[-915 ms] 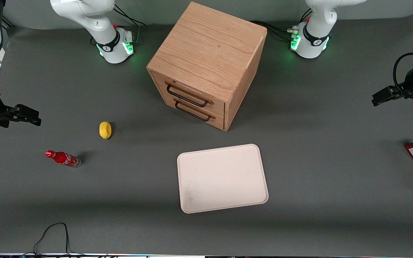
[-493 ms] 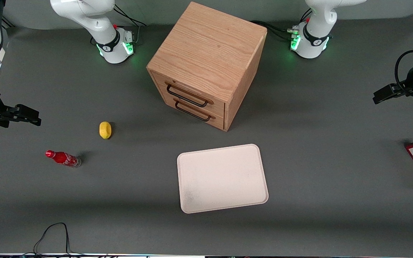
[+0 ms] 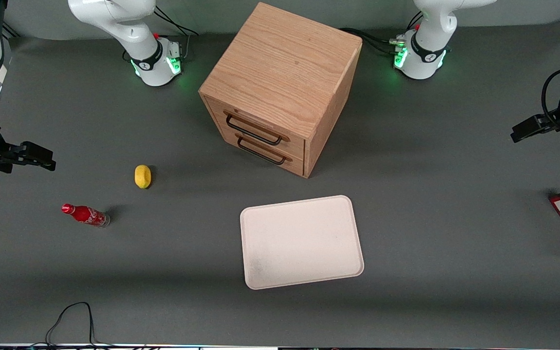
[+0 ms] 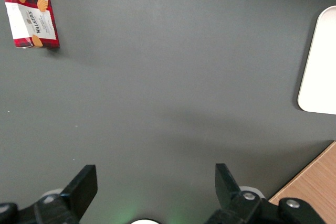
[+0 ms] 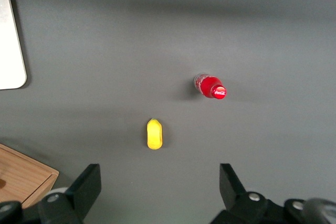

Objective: Place red cookie box on tray

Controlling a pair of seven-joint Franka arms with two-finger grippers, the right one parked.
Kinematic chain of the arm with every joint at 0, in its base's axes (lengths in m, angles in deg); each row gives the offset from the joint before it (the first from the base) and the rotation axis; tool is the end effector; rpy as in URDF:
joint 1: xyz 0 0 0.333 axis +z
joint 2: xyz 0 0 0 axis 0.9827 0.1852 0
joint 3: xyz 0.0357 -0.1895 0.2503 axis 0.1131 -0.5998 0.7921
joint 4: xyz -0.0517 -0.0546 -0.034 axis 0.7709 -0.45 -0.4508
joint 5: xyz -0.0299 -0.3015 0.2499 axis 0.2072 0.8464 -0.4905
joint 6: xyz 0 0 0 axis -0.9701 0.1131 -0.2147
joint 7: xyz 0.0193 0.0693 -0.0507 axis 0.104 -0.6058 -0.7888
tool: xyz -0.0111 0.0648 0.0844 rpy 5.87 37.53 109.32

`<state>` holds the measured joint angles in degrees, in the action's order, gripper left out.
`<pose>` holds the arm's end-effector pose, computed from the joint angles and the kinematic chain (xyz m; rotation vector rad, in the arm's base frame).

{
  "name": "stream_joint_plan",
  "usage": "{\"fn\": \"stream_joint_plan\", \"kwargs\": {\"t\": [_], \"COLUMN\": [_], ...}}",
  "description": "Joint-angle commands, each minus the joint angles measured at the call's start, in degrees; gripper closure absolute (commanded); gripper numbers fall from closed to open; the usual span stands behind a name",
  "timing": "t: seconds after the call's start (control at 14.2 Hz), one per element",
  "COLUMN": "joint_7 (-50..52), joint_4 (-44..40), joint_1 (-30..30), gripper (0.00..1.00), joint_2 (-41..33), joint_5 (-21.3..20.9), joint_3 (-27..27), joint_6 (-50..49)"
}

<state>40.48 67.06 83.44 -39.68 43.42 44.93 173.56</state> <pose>0.5388 0.0168 0.5921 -3.0727 -0.3725 0.1203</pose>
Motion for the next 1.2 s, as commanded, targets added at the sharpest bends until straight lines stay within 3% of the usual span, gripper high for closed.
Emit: {"fn": "stream_joint_plan", "kwargs": {"t": [0.0, 0.35, 1.13], "joint_7": [-0.32, -0.41, -8.05], "joint_4": [-2.93, -5.49, -5.49], "joint_1": [0.19, 1.5, 7.73], "gripper": [0.0, 0.0, 0.0], "joint_2": [0.92, 1.01, 2.06], "joint_5": [-0.38, 0.23, 3.22], "joint_3": [-0.22, 0.04, 0.39], "joint_6": [-3.49, -9.81, -8.34]}}
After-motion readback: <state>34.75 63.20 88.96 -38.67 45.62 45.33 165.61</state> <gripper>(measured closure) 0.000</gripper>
